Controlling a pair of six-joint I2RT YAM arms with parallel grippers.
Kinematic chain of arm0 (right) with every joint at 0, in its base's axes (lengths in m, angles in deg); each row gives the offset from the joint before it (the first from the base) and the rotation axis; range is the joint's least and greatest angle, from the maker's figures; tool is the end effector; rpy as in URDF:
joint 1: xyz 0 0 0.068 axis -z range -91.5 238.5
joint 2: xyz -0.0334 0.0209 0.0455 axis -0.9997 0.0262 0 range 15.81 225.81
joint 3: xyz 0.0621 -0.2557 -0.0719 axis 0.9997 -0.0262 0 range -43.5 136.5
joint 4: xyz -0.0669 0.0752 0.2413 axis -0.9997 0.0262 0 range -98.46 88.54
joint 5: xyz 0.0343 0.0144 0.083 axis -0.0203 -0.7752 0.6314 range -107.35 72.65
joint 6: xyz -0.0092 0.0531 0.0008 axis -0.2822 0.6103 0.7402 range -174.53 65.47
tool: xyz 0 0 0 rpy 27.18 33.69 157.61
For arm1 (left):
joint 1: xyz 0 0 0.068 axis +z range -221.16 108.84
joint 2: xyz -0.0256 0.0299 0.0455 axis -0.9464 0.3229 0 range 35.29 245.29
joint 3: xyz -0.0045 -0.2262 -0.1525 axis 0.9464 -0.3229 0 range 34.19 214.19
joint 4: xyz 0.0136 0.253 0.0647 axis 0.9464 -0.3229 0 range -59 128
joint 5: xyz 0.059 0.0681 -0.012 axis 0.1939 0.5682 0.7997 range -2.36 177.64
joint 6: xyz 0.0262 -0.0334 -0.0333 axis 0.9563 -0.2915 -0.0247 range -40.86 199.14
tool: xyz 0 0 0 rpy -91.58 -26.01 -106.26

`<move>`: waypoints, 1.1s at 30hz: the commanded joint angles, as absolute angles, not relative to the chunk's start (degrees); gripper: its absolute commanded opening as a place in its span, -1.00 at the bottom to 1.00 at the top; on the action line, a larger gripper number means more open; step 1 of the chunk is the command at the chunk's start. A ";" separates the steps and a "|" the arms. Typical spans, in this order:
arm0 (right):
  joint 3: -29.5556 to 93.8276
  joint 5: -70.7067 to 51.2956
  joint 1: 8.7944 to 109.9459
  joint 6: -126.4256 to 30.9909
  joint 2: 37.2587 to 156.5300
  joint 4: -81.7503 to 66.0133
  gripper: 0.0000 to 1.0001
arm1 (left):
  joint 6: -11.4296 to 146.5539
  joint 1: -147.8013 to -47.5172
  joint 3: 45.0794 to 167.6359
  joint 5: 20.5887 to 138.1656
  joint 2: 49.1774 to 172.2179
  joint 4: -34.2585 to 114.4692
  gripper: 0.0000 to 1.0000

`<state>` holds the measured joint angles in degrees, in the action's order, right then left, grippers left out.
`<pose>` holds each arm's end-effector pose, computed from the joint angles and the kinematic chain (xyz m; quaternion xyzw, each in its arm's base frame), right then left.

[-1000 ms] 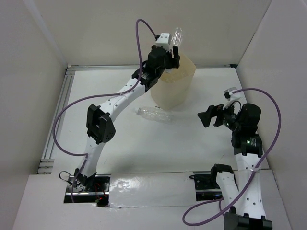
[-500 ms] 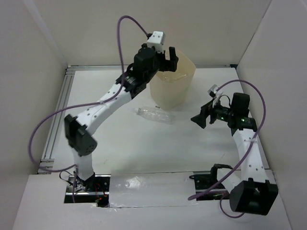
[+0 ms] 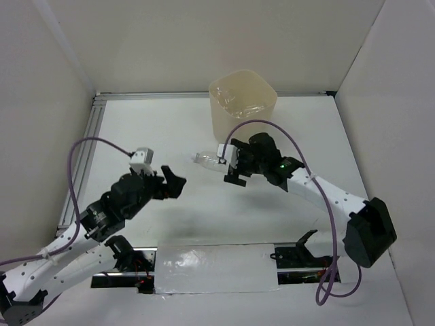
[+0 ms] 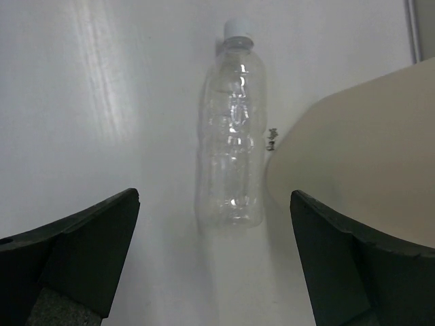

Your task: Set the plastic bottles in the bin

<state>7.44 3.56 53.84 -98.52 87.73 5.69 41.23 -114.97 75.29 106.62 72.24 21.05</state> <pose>0.2199 0.1675 0.2711 -0.6178 0.6222 0.1236 0.4646 0.1193 -0.0982 0.3260 -0.0631 0.7751 -0.3051 0.5497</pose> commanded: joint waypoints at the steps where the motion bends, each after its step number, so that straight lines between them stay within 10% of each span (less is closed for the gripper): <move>1: 10.82 -12.83 49.57 -101.55 92.18 -5.99 0.96 | 30.64 -117.30 69.62 110.21 62.76 13.75 0.95; 20: 30.06 -17.52 47.10 -102.61 122.86 3.75 0.99 | 24.56 -118.62 66.44 111.28 56.73 3.72 0.95; 33: 33.13 2.93 45.69 -111.57 122.26 29.49 0.07 | 26.14 -118.62 67.06 111.81 58.41 6.79 0.95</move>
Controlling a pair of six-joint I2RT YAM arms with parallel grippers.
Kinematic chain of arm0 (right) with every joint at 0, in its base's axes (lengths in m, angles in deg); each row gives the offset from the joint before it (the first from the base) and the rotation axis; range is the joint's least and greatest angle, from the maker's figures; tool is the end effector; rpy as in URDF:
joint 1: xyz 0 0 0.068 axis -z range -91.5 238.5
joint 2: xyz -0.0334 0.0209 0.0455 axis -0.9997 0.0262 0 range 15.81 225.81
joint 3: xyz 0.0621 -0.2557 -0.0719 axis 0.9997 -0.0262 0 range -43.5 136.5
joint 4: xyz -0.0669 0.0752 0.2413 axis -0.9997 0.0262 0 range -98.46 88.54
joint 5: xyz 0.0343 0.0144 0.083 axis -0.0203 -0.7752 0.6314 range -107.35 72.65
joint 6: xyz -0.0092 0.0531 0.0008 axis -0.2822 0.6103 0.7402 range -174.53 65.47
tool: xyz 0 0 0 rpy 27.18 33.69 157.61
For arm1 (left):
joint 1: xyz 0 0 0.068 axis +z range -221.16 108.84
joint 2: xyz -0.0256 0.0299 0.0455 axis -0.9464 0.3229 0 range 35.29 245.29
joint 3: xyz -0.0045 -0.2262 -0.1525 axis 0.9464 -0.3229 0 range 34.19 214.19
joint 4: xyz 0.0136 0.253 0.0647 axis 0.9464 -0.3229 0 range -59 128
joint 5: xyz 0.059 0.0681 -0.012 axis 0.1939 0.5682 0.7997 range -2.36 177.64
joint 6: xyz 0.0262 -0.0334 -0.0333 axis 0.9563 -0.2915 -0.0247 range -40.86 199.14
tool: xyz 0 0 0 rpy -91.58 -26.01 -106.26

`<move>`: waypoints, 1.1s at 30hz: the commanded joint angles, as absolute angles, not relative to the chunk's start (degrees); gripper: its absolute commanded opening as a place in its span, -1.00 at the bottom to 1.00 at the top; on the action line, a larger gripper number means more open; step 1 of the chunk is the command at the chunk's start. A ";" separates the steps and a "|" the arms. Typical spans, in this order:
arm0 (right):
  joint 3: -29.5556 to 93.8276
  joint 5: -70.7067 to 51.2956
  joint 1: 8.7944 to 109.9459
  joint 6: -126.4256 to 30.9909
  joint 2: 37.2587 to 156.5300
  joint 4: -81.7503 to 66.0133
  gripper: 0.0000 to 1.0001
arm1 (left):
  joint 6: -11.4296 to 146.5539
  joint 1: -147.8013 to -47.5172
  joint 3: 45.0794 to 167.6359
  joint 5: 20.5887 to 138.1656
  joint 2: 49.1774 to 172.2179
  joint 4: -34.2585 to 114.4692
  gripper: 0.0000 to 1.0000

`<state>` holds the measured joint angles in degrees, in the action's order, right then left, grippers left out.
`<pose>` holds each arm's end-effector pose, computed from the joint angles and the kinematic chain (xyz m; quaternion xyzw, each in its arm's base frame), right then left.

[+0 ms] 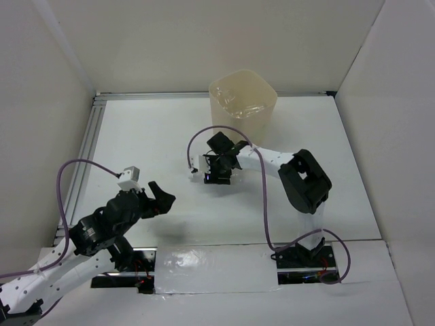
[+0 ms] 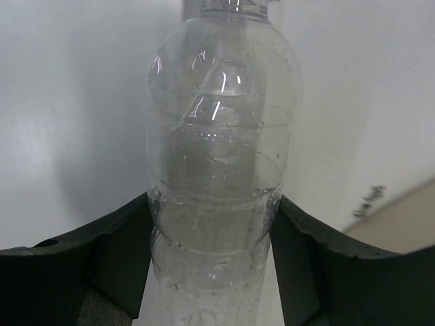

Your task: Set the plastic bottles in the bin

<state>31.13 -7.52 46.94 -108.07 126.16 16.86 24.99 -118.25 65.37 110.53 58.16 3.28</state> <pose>0.2942 0.2691 0.1713 -0.7263 0.6353 0.0564 0.2564 0.0825 -0.0683 0.2635 -0.1557 0.8250 -0.2922 0.4580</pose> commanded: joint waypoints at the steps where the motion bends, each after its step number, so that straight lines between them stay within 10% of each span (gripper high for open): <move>1: 34.10 7.39 45.69 -111.57 120.86 30.37 -0.05 | 27.10 -118.62 67.06 111.20 58.41 7.93 0.95; 6: 49.44 18.41 46.22 -106.14 114.25 35.74 -0.42 | 33.16 -118.62 67.59 109.79 55.70 12.94 0.95; 20: 69.44 -1.17 56.84 -79.50 108.19 16.15 -0.42 | 42.58 -118.62 68.64 105.84 51.99 22.87 0.95; 33: 71.90 13.14 74.60 -72.90 121.98 15.96 0.51 | 43.11 -118.62 66.09 103.72 56.74 29.65 0.95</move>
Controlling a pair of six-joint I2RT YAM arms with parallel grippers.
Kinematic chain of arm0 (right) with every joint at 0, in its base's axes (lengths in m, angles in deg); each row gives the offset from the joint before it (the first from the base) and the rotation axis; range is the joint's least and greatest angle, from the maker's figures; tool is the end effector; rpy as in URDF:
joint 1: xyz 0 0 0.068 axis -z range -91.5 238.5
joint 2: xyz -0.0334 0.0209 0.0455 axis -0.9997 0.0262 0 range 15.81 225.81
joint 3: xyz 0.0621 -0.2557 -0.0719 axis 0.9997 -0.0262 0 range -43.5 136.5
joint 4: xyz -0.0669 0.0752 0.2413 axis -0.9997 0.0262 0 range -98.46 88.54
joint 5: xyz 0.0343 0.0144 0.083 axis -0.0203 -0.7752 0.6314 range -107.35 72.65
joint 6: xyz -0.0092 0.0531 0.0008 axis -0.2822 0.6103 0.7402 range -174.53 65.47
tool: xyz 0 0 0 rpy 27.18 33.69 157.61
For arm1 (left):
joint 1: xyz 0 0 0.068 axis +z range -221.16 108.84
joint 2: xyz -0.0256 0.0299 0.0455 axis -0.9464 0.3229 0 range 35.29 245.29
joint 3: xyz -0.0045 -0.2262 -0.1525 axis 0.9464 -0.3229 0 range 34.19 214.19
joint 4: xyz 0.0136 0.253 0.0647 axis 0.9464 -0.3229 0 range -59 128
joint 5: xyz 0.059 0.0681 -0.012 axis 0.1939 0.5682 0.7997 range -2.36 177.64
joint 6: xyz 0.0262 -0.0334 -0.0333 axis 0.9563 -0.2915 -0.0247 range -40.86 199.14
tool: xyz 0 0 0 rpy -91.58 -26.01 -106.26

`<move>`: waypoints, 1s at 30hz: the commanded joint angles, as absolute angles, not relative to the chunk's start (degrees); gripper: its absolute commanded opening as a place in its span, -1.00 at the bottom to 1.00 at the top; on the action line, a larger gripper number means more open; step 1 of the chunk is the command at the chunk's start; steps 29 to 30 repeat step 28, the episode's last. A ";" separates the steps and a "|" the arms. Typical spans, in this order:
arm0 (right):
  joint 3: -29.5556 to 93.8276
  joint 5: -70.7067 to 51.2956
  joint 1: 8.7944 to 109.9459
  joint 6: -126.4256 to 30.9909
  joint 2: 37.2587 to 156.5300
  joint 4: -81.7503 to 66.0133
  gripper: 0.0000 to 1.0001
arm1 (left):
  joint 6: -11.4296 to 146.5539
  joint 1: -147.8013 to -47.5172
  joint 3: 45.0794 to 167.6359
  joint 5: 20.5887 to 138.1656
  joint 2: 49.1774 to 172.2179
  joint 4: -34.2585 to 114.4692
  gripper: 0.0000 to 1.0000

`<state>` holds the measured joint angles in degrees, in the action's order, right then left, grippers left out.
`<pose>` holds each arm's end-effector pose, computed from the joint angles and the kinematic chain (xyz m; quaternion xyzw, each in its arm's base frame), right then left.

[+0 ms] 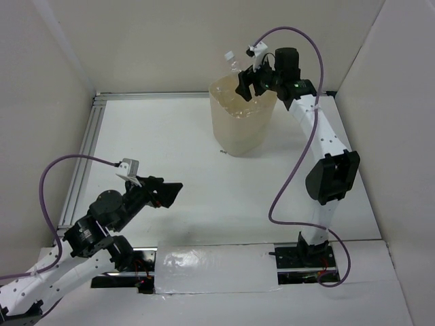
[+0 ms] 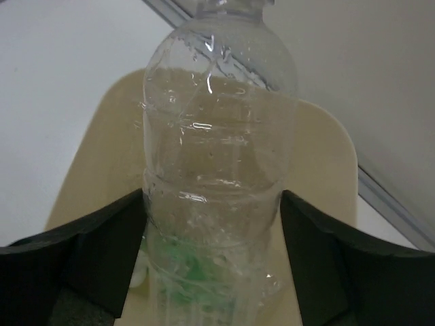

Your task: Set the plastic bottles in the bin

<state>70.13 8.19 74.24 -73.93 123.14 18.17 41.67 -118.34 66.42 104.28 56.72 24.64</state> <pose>0.4179 0.1221 0.4152 -0.3526 0.7297 0.1562 0.5646 0.0835 -0.0749 0.3101 -0.0392 0.7210 -0.3832 0.5760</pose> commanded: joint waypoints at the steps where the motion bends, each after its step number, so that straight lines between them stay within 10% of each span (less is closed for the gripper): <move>1: 71.90 14.37 75.31 -72.90 122.59 15.97 0.76 | 42.50 -118.62 66.09 103.20 57.26 29.65 0.95; 2: 72.69 15.08 75.31 -72.90 123.12 16.58 1.00 | 42.49 -118.62 66.09 103.20 57.26 29.65 0.95; 15: 77.36 8.60 85.94 -59.10 112.16 26.22 1.00 | 43.19 -118.62 68.38 100.48 64.38 32.90 1.00; 30: 28.77 -15.59 84.89 -62.27 75.33 27.58 1.00 | 44.34 -118.01 72.24 98.89 76.59 34.23 1.00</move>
